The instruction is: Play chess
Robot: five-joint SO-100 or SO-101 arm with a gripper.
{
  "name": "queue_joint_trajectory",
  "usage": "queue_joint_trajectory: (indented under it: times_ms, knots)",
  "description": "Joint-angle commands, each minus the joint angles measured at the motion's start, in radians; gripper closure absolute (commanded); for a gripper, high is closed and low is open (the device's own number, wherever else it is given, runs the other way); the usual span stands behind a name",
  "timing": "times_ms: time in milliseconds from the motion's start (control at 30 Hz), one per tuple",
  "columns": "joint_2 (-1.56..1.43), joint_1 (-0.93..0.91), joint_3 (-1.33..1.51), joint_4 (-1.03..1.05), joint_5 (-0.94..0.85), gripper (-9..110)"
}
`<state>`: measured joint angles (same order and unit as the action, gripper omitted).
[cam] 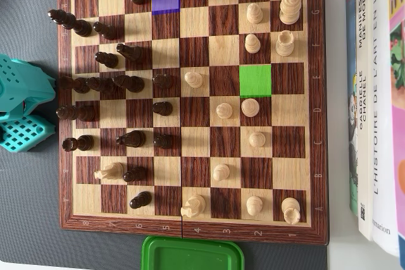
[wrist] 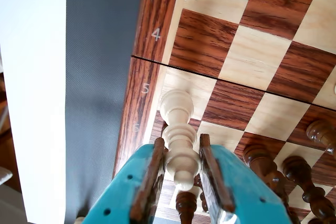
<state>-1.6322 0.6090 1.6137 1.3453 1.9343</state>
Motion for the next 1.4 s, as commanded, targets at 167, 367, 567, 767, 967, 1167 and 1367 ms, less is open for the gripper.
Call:
queue_joint_trajectory:
  times_ms: [167, 367, 567, 767, 967, 1167, 1367]
  knots:
    - [-0.121, -0.017, -0.037, -0.002, 0.002, 100]
    - [-0.152, -0.031, -0.035, -0.002, 0.003, 100]
    - [-0.190, -0.066, -0.035, 0.000, -0.002, 100]
    - [-0.212, -0.086, -0.035, 0.000, -0.003, 100]
    - [-0.222, -0.104, -0.035, 0.000, -0.003, 100]
    - [-0.225, -0.130, -0.035, 0.000, -0.003, 100]
    - [-0.267, -0.176, -0.034, 0.002, -0.005, 100]
